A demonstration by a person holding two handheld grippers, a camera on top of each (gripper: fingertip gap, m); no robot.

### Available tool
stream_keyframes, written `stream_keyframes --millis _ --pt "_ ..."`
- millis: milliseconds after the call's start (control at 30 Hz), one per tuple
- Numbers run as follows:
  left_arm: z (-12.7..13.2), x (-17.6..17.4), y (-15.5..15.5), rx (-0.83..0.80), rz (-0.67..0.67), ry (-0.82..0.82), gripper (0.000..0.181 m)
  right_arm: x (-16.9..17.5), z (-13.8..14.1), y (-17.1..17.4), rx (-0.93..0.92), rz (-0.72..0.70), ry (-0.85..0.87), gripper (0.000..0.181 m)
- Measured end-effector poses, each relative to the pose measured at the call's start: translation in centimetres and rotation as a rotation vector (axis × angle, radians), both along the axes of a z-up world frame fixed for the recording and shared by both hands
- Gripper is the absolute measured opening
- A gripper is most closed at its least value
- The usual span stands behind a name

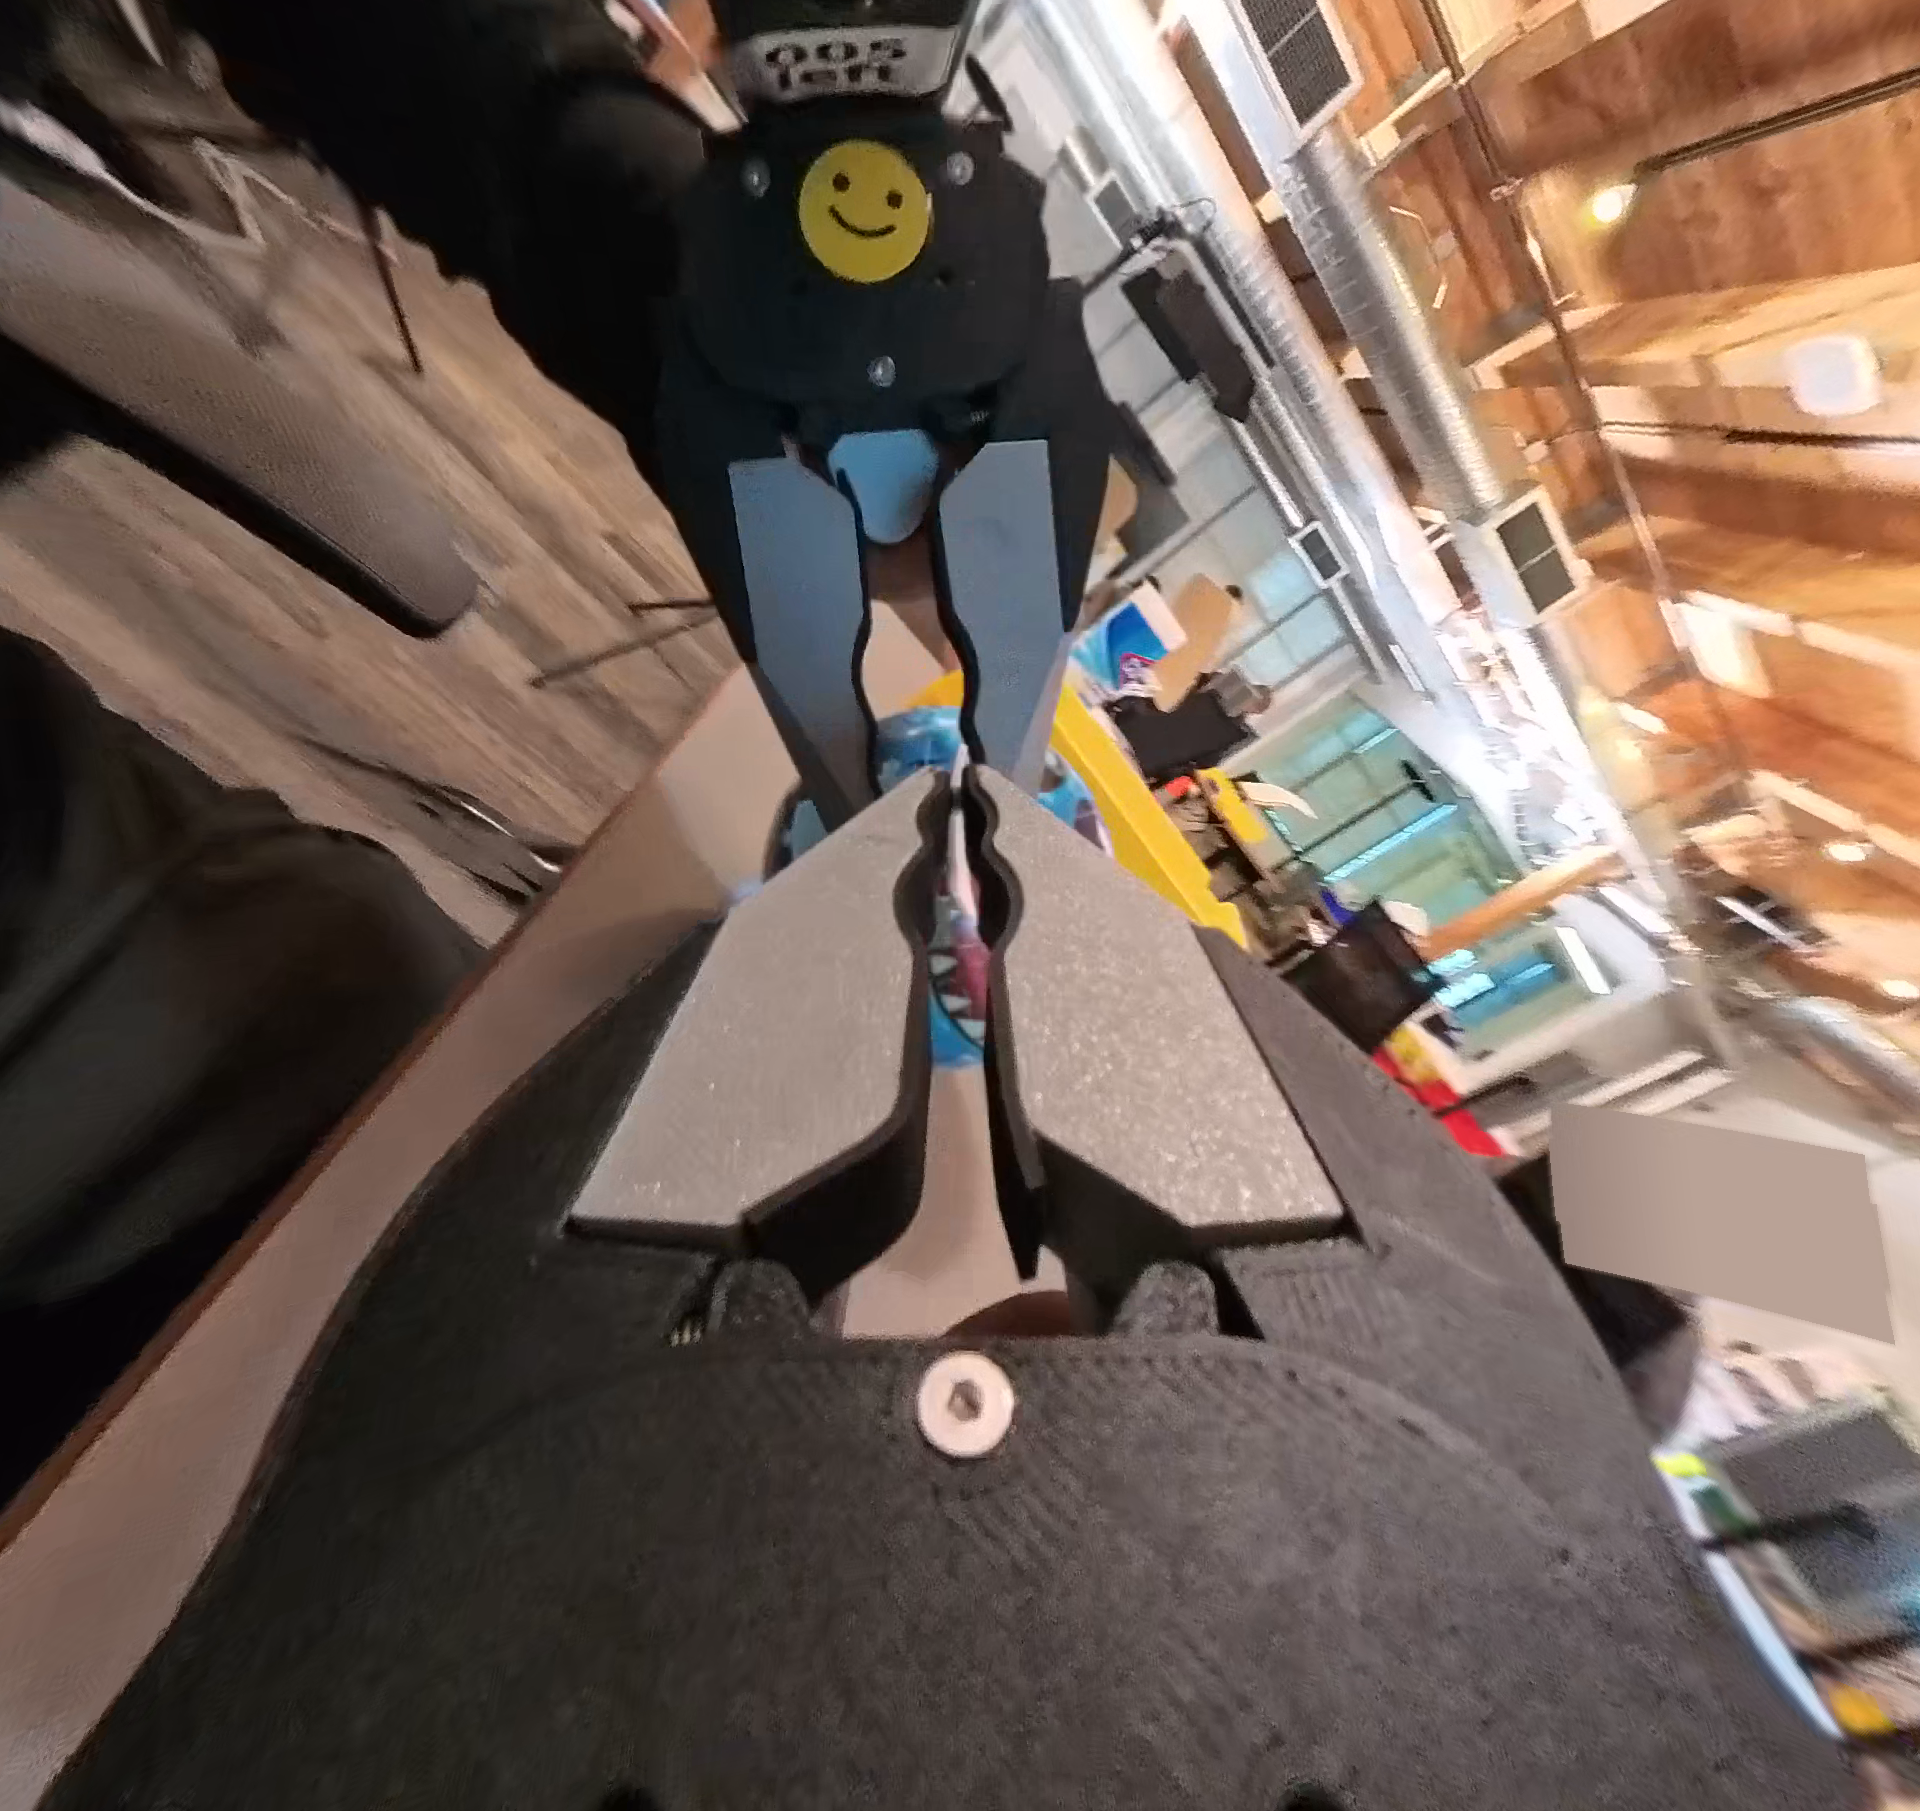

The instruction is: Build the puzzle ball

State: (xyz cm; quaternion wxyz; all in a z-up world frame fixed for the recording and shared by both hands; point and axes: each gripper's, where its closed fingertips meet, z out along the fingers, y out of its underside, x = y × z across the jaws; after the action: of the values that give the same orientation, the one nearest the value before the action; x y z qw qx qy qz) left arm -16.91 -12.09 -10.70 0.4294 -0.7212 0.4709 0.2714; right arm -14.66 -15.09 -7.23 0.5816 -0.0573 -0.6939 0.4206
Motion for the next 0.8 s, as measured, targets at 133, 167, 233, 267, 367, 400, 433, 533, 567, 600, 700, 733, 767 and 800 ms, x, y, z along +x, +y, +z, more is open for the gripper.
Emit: stream_keyframes --millis 133,167,233,267,367,400,433,533,567,600,700,733,767,800 --pt "-0.1 -0.7 0.4 0.016 0.030 -0.034 0.033 0.3 0.3 -0.1 -0.091 0.064 -0.045 0.000" --pt "-0.3 -0.8 0.4 0.001 0.030 -0.049 0.035 0.5 0.4 -0.2 -0.115 0.087 -0.063 0.000" --pt "-0.6 0.0 0.1 -0.029 -0.019 -0.108 0.032 0.5 0.6 0.0 -0.151 0.109 -0.091 0.000" --pt "-0.4 0.3 0.0 -0.025 -0.041 -0.135 0.024 0.6 0.6 0.0 -0.169 0.125 -0.107 0.000" --pt "-0.3 0.1 -0.1 -0.023 -0.063 -0.156 0.005 0.7 0.3 0.0 -0.223 0.181 -0.198 0.000" --pt "-0.5 0.3 -0.2 -0.040 -0.074 -0.183 0.004 0.8 0.1 -0.1 -0.238 0.205 -0.236 0.000" --pt "-0.7 0.5 -0.3 -0.056 -0.082 -0.221 0.005 0.8 0.1 -0.2 -0.258 0.227 -0.262 0.000" --pt "-0.3 1.3 -0.5 -0.052 -0.100 -0.302 0.015 0.3 -0.8 0.2 -0.269 0.215 -0.317 0.000" --pt "-0.1 1.4 -0.6 -0.048 -0.108 -0.304 0.009 0.1 -1.3 0.3 -0.263 0.207 -0.331 0.000" --pt "-0.1 1.5 -0.8 -0.056 -0.119 -0.296 0.003 0.0 -1.5 0.4 -0.265 0.206 -0.337 0.000" --pt "-0.5 1.6 -0.9 -0.070 -0.117 -0.289 0.001 0.0 -1.6 0.4 -0.285 0.224 -0.358 0.000" --pt "-0.5 1.6 -0.8 -0.063 -0.114 -0.292 0.002 0.2 -1.5 0.2 -0.288 0.238 -0.354 0.000" --pt "-0.4 1.4 -0.7 -0.056 -0.101 -0.296 0.010 0.4 -1.3 0.0 -0.293 0.256 -0.347 0.000" --pt "-0.3 1.2 -0.6 -0.051 -0.087 -0.300 0.017 0.6 -1.0 -0.1 -0.301 0.269 -0.340 0.000"
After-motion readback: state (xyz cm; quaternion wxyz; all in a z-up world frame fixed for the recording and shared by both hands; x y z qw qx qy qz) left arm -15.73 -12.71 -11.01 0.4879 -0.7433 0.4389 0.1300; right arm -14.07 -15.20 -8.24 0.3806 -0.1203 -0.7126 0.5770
